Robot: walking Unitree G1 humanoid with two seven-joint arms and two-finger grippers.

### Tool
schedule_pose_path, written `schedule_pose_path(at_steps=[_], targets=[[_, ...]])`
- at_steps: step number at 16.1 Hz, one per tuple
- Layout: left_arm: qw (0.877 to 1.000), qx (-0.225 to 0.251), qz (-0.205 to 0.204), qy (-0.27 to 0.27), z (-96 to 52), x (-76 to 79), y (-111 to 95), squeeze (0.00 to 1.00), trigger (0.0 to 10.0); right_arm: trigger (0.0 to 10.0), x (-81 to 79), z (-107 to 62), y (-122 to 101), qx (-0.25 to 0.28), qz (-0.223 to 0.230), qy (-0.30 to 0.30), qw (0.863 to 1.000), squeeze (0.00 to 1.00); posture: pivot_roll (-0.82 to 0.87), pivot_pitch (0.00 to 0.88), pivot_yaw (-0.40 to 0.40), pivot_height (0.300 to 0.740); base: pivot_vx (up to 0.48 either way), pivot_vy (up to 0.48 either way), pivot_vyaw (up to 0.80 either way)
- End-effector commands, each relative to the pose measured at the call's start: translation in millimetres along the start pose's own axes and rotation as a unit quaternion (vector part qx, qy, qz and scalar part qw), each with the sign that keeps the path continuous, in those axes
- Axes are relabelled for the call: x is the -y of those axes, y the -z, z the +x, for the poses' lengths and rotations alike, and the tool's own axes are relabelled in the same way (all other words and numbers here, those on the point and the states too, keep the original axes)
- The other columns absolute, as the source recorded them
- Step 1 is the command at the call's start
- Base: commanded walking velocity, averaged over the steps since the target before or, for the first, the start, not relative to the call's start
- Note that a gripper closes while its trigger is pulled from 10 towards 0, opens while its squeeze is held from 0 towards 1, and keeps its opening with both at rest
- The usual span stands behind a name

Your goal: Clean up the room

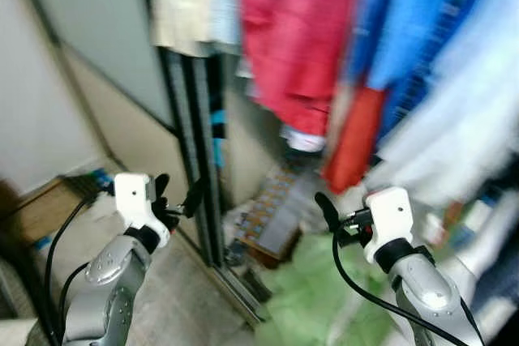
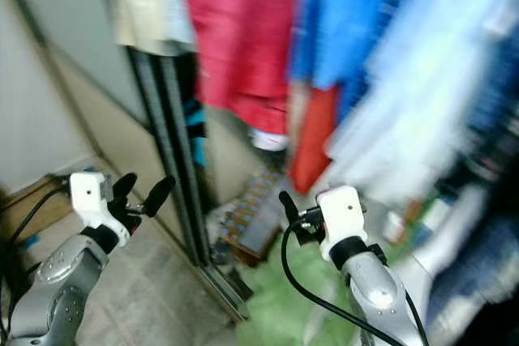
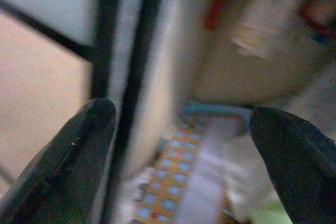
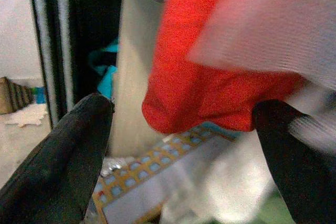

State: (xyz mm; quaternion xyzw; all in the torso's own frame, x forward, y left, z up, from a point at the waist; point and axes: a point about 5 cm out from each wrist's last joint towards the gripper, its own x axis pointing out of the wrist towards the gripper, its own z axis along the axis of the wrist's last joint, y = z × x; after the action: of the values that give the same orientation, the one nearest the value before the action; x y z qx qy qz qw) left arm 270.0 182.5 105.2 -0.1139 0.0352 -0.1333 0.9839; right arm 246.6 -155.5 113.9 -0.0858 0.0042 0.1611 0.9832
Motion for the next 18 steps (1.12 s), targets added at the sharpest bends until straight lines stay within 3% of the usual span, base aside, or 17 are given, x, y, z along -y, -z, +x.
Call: schedule_pose_path(at_steps=[1,5,7,8,9,14,18], targets=[[1.000,-0.005,0.005,-0.017,-1.0,-6.0,4,0.00,10.0,10.0,-3.2,5.5,-1,0.008,-0.004,-0.014,1.000,0.00,0.02,0.000,-0.056,0.740,0.000,0.000,0.80],[0.999,-0.013,0.024,-0.024,1.6,-6.6,17,0.00,10.0,10.0,-0.4,23.4,18,-0.007,0.001,-0.015,1.000,0.00,0.06,0.000,-0.080,0.740,0.000,0.000,0.80],[0.993,-0.032,0.064,-0.092,-0.4,-11.8,22,0.00,10.0,10.0,-4.7,31.1,23,-0.007,0.001,-0.026,1.000,0.00,0.07,0.000,-0.080,0.740,0.000,0.000,0.80],[0.999,-0.035,0.023,-0.035,-0.1,-5.9,24,0.00,10.0,10.0,-6.1,33.6,22,-0.005,0.000,-0.029,1.000,0.00,0.07,0.000,-0.076,0.740,0.000,0.000,0.80],[0.999,-0.032,0.018,-0.022,0.2,-6.7,26,0.00,10.0,10.0,-5.5,36.4,23,-0.003,0.002,-0.029,1.000,0.00,0.07,0.000,-0.073,0.740,0.000,0.000,0.80],[0.999,-0.036,0.030,-0.013,2.1,-2.6,30,0.00,10.0,10.0,-4.1,31.4,33,0.008,0.029,0.005,1.000,0.00,0.05,0.000,-0.014,0.740,0.000,0.000,0.16],[0.997,-0.050,0.052,0.025,2.7,0.7,30,0.00,10.0,10.0,-9.7,22.8,42,0.005,0.063,0.058,0.996,0.00,0.01,0.000,0.060,0.740,0.000,0.000,0.00]])
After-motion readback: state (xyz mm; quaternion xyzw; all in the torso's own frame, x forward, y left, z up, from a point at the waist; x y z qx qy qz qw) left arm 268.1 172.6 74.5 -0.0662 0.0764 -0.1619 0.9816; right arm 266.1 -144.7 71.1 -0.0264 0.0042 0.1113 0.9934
